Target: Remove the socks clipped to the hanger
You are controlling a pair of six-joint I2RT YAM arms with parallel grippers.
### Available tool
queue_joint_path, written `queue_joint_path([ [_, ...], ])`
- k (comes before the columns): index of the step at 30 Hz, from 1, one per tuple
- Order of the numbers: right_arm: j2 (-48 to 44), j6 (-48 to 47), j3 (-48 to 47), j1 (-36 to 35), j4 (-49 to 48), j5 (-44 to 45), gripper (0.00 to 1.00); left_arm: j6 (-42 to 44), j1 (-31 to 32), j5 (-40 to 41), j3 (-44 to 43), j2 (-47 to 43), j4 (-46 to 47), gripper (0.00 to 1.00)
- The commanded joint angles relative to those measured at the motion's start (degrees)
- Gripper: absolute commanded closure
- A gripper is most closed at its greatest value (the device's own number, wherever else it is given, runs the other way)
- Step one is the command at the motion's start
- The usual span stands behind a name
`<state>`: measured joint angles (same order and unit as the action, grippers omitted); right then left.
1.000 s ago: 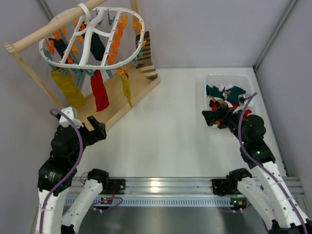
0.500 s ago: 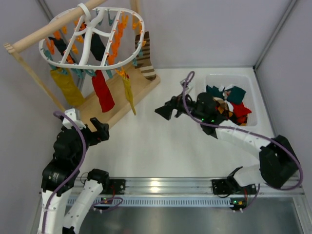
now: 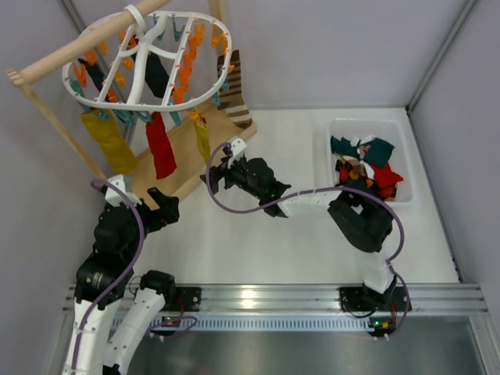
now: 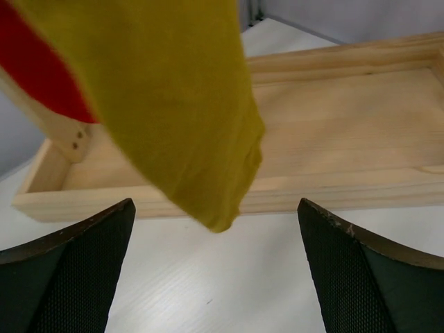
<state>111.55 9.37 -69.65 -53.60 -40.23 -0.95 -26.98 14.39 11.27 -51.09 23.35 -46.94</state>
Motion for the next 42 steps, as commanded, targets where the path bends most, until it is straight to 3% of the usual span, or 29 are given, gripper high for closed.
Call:
queue_joint_path([
  [1, 4.71, -4.09, -5.14, -0.71, -9.08, 8.15, 0.05, -0.88, 0.11, 0.16, 0.46, -0.59, 3.96, 0.01],
  [4, 7.88, -4.44, -8.31, -0.98, -9.17, 9.56, 0.15, -0.88, 0.11, -0.02, 0.55, -0.59, 4.13, 0.01],
  [6, 8.95, -4.71, -9.54, -0.89, -10.48, 8.69, 0.27, -0.62, 0.11, -0.89, 0.64, -0.5, 4.22, 0.01],
  [7, 9.3, -5.14, -9.54, -0.98, -11.18, 8.34, 0.4, -0.53, 0.11, -1.24, 0.64, -0.42, 4.48, 0.01],
  [10, 8.26, -5.32, -7.62, -1.06, -15.04, 8.07, 0.65, 0.26, 0.11, -3.0, 0.12, -0.06, 4.58, 0.01],
  [11, 7.73, -5.41, -5.35, -1.41, -16.27, 8.33, 0.8, 1.31, 0.11, -3.96, -0.32, 0.2, 4.57, 0.01],
  [14, 4.92, -6.29, -0.86, -2.38, -19.88, 8.94, 0.84, 0.63, 0.11, -5.03, -3.74, 1.6, 4.4, 0.01],
  [18, 0.79, -6.99, 4.86, -4.75, -23.58, 12.72, 0.97, -1.49, 0.02, -10.64, -12.96, 8.96, 4.4, 0.01],
  [22, -3.69, -8.74, 8.73, -8.26, -24.55, 17.64, 1.0, -1.93, 0.02, -15.39, -24.48, 18.55, 4.22, 0.01],
  [31, -7.57, -14.01, 10.07, -16.35, -20.33, 31.27, 1.0, -0.45, 0.2, -14.09, -41.8, 32.09, 1.16, 0.01],
  [36, -6.43, -15.78, 7.6, -18.46, -17.96, 33.91, 1.0, 2.28, 3.53, -2.68, -48.65, 38.25, -0.96, 0.01],
  [38, -6.25, -15.87, 6.9, -19.17, -16.99, 34.87, 1.0, 3.86, 10.8, 4.6, -50.59, 41.57, -2.71, 0.01],
  [39, -6.17, -15.87, 6.81, -19.43, -16.73, 35.14, 1.0, 4.39, 14.49, 14.65, -51.38, 42.55, -2.98, 0.01],
  [40, -5.99, -15.87, 6.54, -19.78, -16.46, 35.58, 1.0, 5.35, 23.22, 21.19, -51.74, 43.61, -3.16, 0.01],
  [42, -5.82, -15.69, 6.45, -20.13, -16.11, 36.28, 1.0, 5.19, 31.01, 34.45, -53.31, 46.42, -4.91, 0.01],
])
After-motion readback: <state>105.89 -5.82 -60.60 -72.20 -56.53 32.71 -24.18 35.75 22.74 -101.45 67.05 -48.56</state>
